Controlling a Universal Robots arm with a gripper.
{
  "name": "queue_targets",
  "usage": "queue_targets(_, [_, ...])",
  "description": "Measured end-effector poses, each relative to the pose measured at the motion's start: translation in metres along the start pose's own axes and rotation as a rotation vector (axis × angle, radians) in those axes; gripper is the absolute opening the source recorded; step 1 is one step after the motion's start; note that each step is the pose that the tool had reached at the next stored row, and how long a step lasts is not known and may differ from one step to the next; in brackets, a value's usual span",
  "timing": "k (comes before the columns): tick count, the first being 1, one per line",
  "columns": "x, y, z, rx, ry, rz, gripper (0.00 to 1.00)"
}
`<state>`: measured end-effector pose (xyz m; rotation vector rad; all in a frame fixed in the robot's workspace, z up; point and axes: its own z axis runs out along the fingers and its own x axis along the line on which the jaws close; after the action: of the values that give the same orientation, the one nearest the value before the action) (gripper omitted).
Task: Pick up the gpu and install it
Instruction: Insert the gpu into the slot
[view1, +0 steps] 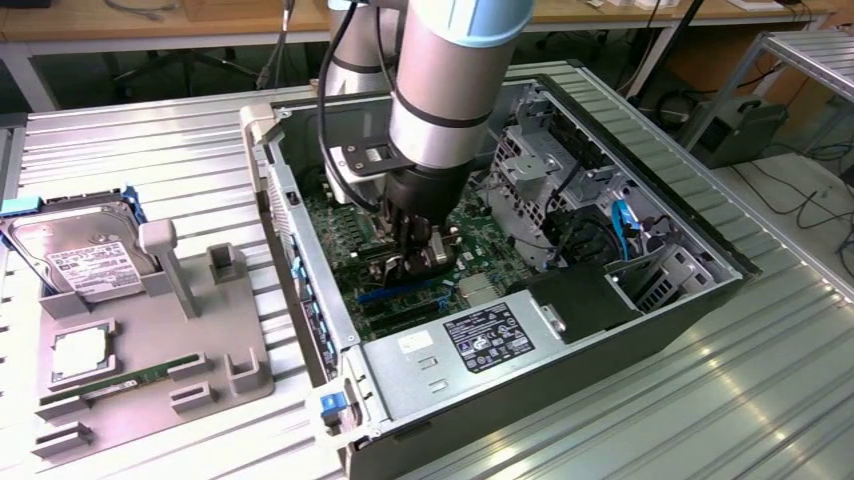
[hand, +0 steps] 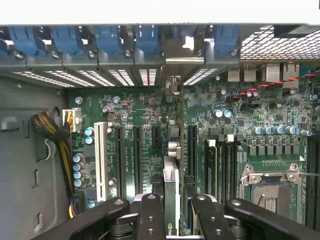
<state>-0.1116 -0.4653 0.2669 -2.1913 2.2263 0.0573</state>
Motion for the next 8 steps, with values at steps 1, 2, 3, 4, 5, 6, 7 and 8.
queue_targets(1, [-0.0001,0.0,0.0006,0.0,-0.0001,0.0,0.26])
queue_targets(2, [-0.0001,0.0,0.001,0.0,-0.0001,0.0,0.26])
queue_targets(3, [-0.0002,0.0,0.0013,-0.0001,-0.0002,0.0,0.26])
queue_targets(4, [-0.0004,0.0,0.0019,0.0,-0.0008,0.0,0.26])
queue_targets(5, [-0.0007,0.0,0.0024,0.0,-0.0015,0.0,0.26])
queue_targets(6, [-0.001,0.0001,0.0028,0.0,-0.0024,0.0,0.26])
queue_targets(7, [-0.0012,0.0003,0.0031,0.0,-0.0026,0.0,0.26])
queue_targets(8, [-0.0014,0.0007,0.0035,-0.0002,-0.0024,0.0,0.26])
